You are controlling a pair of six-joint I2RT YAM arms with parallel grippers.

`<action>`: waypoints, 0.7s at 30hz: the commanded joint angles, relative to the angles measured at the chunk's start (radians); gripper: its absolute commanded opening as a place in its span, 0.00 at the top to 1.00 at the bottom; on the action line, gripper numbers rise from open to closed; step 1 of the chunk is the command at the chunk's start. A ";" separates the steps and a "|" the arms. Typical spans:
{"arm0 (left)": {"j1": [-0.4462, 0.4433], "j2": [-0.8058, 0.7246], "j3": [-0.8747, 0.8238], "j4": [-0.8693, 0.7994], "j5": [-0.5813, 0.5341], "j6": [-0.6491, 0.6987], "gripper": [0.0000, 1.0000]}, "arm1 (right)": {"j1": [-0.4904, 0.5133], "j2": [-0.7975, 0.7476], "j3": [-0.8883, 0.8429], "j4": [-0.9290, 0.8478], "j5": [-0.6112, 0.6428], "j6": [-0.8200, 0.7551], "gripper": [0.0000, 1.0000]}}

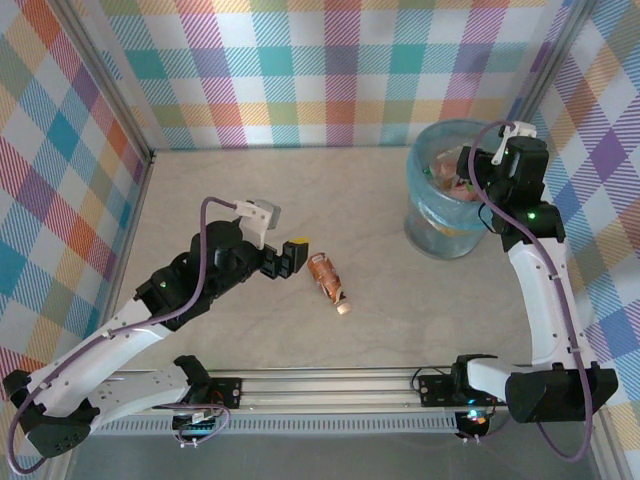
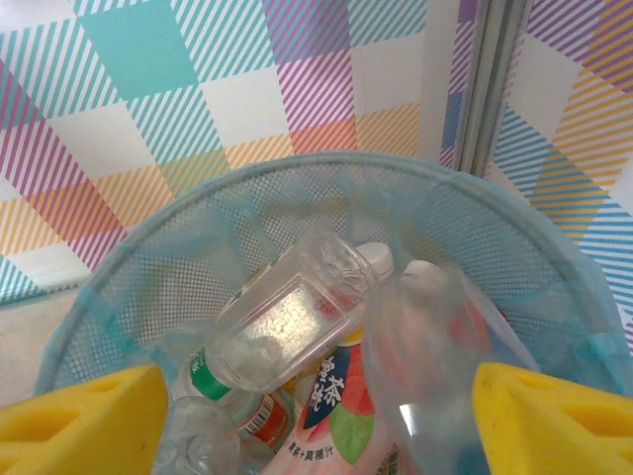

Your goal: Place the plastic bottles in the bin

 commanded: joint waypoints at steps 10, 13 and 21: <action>-0.011 0.027 0.016 0.011 -0.048 -0.015 0.09 | -0.016 0.074 0.011 -0.044 -0.066 0.030 0.25; -0.011 0.048 0.023 -0.009 -0.064 -0.028 0.09 | -0.017 0.078 0.011 -0.041 -0.085 0.042 0.26; -0.011 0.135 0.044 -0.046 -0.093 -0.081 0.09 | -0.016 0.026 0.044 -0.044 -0.139 0.063 0.28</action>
